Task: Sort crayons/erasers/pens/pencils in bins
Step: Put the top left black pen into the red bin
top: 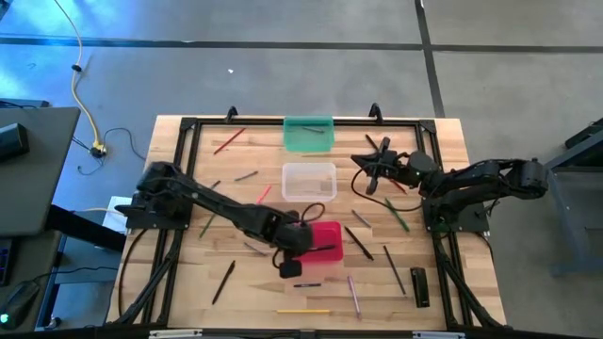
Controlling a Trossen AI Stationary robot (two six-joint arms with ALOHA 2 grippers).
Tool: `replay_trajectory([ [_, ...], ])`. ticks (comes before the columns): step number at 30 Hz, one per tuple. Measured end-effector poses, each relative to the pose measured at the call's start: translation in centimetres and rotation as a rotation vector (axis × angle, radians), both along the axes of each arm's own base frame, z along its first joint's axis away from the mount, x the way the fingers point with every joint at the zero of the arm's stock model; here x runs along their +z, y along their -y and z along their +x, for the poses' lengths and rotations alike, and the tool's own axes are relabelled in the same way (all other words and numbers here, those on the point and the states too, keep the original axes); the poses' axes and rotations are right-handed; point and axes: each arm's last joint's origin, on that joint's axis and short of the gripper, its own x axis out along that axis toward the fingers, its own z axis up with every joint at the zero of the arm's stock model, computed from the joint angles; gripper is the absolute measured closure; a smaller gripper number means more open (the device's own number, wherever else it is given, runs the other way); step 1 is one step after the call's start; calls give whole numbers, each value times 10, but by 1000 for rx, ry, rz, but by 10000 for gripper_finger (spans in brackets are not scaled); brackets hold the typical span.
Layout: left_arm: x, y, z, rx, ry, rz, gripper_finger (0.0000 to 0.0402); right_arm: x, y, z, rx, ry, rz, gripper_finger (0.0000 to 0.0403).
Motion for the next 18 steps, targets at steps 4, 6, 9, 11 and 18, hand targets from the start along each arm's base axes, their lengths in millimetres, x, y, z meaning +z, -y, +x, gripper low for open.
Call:
replay_trajectory([
  [4,-19,0,4,29,-73,2,390,0,-3,1,17,0,-1,403],
  [6,-26,-4,6,46,-97,5,390,0,-4,2,23,0,0,403],
  [9,-33,-9,7,75,-129,18,390,0,-5,2,29,2,-1,403],
  [11,-34,-13,7,87,-133,30,390,0,-6,2,31,4,-3,403],
  [18,-33,-23,10,97,-123,28,390,0,-6,2,31,3,-6,403],
])
